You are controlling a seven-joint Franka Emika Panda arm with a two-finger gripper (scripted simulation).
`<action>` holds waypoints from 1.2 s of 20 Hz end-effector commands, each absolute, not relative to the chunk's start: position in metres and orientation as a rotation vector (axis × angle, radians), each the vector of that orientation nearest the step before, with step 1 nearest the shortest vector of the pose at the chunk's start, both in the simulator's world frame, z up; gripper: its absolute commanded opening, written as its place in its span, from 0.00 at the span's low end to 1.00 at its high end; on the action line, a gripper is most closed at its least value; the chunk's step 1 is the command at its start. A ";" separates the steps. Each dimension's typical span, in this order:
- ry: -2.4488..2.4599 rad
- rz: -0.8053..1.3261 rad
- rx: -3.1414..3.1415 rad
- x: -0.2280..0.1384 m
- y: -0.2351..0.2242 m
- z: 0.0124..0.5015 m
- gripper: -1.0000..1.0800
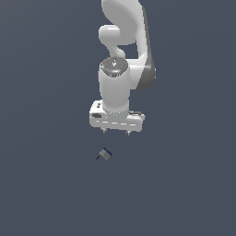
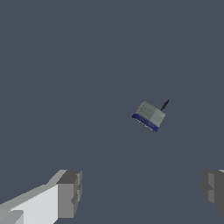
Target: Pick up the object and move it to a goal position.
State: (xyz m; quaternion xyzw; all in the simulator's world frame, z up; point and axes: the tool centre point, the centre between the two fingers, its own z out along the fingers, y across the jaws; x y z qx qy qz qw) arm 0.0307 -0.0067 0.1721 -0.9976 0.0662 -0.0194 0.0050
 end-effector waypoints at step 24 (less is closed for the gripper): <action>1.083 0.000 -2.949 0.078 -0.073 0.063 0.96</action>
